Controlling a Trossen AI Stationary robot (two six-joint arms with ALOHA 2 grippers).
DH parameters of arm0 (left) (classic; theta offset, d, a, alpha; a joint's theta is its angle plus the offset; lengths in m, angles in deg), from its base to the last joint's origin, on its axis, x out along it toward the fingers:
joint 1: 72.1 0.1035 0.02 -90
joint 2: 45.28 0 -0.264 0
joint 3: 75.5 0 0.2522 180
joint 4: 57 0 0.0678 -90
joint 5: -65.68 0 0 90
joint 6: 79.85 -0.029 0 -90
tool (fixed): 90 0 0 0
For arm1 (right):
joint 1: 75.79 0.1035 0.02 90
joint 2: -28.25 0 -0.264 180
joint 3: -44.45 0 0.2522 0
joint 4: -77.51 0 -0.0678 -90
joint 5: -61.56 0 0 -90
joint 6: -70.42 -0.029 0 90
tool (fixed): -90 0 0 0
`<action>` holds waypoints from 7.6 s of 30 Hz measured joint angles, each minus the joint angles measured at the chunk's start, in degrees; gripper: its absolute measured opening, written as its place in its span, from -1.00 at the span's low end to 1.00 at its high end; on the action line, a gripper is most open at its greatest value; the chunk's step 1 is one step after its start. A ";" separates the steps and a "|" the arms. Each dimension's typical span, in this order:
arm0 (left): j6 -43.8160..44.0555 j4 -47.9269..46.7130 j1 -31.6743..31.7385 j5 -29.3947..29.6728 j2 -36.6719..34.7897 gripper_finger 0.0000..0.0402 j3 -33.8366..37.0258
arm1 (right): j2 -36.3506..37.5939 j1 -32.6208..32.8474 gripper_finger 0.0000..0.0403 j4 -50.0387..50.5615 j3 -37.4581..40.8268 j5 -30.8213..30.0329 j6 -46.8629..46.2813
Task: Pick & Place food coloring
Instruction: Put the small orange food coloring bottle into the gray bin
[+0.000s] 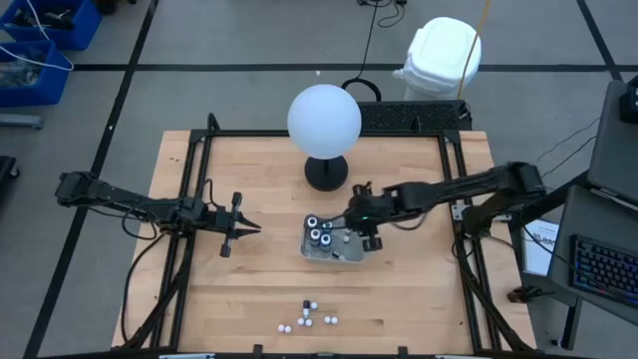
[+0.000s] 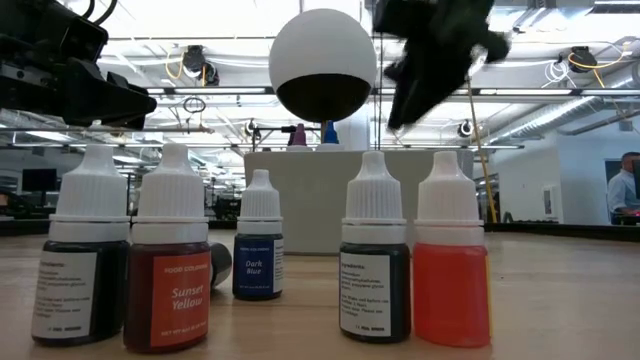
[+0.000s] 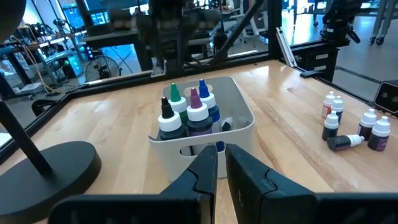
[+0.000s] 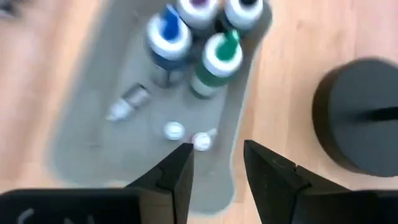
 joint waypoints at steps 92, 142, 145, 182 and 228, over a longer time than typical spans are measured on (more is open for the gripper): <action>42.72 -74.86 -31.69 0.50 81.43 -0.08 -89.96 | 64.73 5.34 -1.00 -63.32 66.93 5.74 0.84; 39.90 -68.96 -31.66 -0.03 85.61 0.06 -89.85 | 64.69 5.35 -1.00 -63.32 66.97 5.72 -2.13; 38.88 -68.96 -32.13 1.75 85.61 0.06 -89.85 | 64.69 5.34 -1.00 -63.32 66.97 5.72 -2.10; 41.61 -67.06 -32.26 2.25 85.56 0.05 -85.81 | 64.69 5.36 -1.00 -65.05 66.97 5.72 1.08; 34.72 -94.90 -22.06 6.56 61.02 -0.71 -92.36 | 64.67 5.36 -1.00 -65.09 66.97 5.72 1.08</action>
